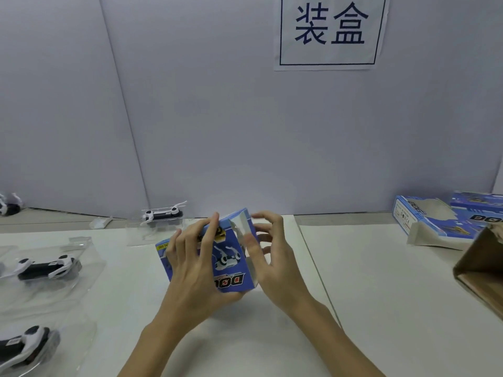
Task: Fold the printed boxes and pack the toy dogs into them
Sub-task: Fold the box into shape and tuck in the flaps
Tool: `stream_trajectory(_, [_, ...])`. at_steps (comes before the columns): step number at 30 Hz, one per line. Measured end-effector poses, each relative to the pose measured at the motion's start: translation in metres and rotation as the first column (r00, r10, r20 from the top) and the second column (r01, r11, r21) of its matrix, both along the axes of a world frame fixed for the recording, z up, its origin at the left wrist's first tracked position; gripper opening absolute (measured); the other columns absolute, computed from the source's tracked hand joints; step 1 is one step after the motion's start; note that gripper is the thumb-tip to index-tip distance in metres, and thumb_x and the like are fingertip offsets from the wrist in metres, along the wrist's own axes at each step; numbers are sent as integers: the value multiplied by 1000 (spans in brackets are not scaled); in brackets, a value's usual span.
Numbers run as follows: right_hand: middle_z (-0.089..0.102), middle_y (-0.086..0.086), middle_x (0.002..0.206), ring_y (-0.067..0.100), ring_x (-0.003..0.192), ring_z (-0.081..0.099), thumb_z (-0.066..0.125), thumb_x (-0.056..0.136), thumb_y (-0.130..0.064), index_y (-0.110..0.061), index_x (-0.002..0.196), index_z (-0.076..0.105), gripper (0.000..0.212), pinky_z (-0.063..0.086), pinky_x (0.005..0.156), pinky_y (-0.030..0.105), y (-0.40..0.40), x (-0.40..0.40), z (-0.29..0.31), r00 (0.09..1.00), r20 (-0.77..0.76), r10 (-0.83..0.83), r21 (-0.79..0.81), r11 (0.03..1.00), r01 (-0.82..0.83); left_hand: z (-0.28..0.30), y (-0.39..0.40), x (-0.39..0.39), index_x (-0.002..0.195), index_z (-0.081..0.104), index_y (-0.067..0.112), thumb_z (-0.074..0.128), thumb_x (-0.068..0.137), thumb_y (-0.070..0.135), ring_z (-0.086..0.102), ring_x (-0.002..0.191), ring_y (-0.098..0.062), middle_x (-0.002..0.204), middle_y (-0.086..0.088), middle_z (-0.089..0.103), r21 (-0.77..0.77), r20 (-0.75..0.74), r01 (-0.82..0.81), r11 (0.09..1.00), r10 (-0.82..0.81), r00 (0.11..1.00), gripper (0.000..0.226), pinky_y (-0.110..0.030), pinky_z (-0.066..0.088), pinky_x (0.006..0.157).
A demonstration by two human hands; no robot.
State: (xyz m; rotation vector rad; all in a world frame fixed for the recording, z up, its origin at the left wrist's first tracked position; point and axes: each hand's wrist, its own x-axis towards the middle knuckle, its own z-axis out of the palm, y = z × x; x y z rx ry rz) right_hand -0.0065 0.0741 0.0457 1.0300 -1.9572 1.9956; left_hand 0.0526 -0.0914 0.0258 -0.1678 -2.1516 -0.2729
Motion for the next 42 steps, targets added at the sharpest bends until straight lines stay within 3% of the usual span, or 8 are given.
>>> stream_trajectory(2, [62,-27,123,3,116,65,54,96,-57,-56,138,41,44,58,70,15,0,2,3,999,-37,4,10,1000,-4,2,-2,2,161,19,15,84,54,72,37,133,-29,146,-9,37,20,3,-22,1000,22,1000,137,-64,40,106])
stream_trajectory(7, [58,-18,133,8,125,61,57,100,-46,-52,152,39,55,64,79,26,-1,4,-3,993,-117,-5,78,997,14,4,-1,3,160,18,21,84,51,71,40,130,-31,144,-11,40,5,-6,-57,998,57,998,137,-60,39,104])
stream_trajectory(13, [60,-18,130,7,122,63,59,103,-32,-49,152,41,55,62,77,22,-1,3,-4,985,-160,-57,70,995,69,4,6,4,142,46,34,84,62,66,40,135,-38,149,-15,38,-78,-72,-36,996,30,997,95,-67,39,102])
stream_trajectory(20, [58,-15,134,12,129,61,53,99,-49,-44,153,41,56,65,79,36,3,-1,-7,999,-34,43,28,999,-42,3,4,3,144,46,41,77,71,76,36,148,-41,160,-19,36,-150,-51,9,989,-16,999,86,-73,34,106])
stream_trajectory(23, [57,-16,135,12,133,57,48,100,-50,-48,151,42,52,64,79,34,4,-2,-4,994,17,112,-5,994,-112,5,1,4,147,46,42,72,73,80,33,151,-38,163,-17,36,-165,-39,3,986,-10,999,87,-73,33,108])
stream_trajectory(27, [55,-18,136,10,134,56,48,100,-50,-54,151,39,52,63,79,28,3,-2,-5,995,-38,90,41,995,-88,5,-1,5,144,52,37,74,72,77,38,147,-40,160,-18,38,-178,-66,13,984,-25,998,85,-72,36,106])
stream_trajectory(34, [58,-21,136,9,137,53,45,99,-56,-56,147,43,49,65,78,34,-1,1,-8,994,12,110,-27,994,-110,4,-6,5,136,57,38,71,76,80,36,148,-39,160,-21,39,-169,-61,21,985,-32,998,74,-70,35,108])
stream_trajectory(42, [51,-11,142,13,137,53,51,103,-41,-42,156,39,55,66,79,35,-1,-1,-8,989,-144,30,115,993,-13,8,-2,6,130,58,40,65,81,79,42,141,-38,156,-20,42,-205,-94,-8,979,-12,995,63,-65,36,105])
